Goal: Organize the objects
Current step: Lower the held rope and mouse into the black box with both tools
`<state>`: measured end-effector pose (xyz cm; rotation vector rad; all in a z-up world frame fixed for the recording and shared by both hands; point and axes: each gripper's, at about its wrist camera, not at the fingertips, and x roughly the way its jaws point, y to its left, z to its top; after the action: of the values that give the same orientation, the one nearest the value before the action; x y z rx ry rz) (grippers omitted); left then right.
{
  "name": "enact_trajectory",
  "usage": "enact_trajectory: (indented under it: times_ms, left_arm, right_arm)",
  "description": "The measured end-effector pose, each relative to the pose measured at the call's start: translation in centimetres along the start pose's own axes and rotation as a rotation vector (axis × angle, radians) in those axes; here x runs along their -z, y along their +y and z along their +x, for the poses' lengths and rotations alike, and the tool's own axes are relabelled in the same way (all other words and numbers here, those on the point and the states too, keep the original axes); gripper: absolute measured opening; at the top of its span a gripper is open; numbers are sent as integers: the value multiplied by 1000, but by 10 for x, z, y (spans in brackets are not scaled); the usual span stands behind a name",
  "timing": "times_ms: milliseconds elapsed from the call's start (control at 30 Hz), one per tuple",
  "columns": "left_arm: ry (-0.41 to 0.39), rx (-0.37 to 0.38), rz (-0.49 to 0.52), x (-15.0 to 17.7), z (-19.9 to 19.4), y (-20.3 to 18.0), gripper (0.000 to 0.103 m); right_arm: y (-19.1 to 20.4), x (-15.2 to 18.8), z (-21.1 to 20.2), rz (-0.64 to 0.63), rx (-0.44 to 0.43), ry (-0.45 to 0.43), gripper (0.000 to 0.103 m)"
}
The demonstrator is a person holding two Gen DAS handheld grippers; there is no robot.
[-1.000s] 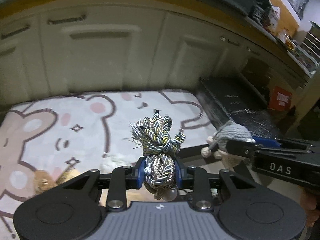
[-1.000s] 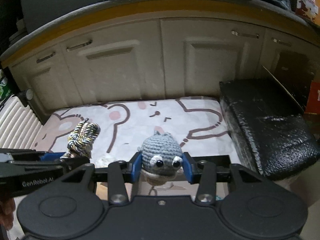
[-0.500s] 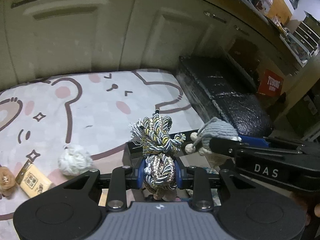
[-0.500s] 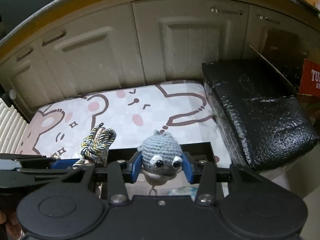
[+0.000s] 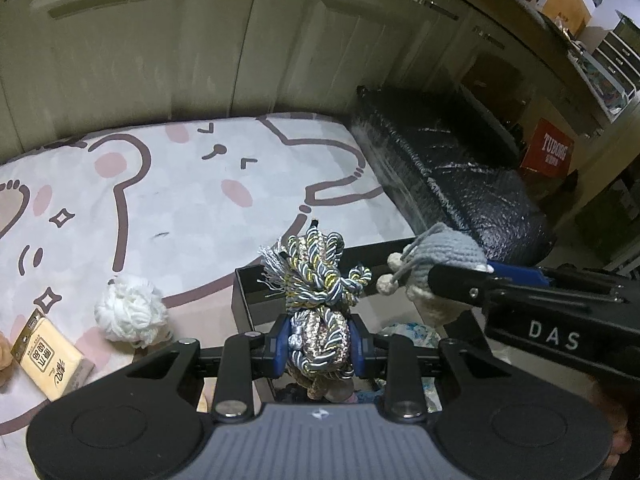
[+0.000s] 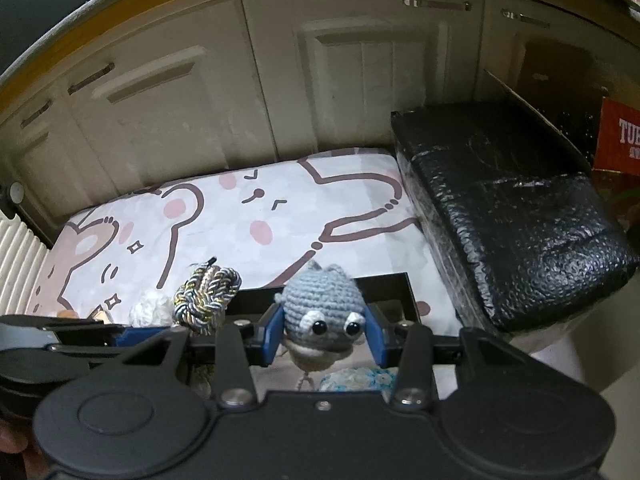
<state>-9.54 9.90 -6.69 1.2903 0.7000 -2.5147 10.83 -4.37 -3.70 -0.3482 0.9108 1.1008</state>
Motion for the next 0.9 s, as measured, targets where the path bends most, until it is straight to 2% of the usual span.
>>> enact_trajectory:
  times_ms: [100,233,533,633,667,700,767,800,900]
  left_arm:
    - [8,-11,3,1,4,0,32]
    - [-2,-56,19,1,6,0,39]
    - [22,-93,16,3,5,13,40]
    - [28,-111,17,4,5,17,40]
    - [33,-111,15,4,5,18,40]
    - [38,-114,14,5,6,19,40]
    - [43,-121,18,5,6,20,41]
    - [45,-122,18,5,6,20,42]
    - [47,-122,18,5,6,20,43]
  right_arm:
    - [-1,1,3,12,1,7,45]
    - [0,1,9,38,3,19,45]
    - [15,3,27,42,-25,72,45]
    - [20,4,34,47,-16,97,48]
    - [20,5,35,111,31,88,48]
    - [20,5,36,119,37,91,50]
    - [18,5,35,148,52,91,61]
    - [16,5,34,162,53,91,63]
    - [11,4,31,203,49,87,63]
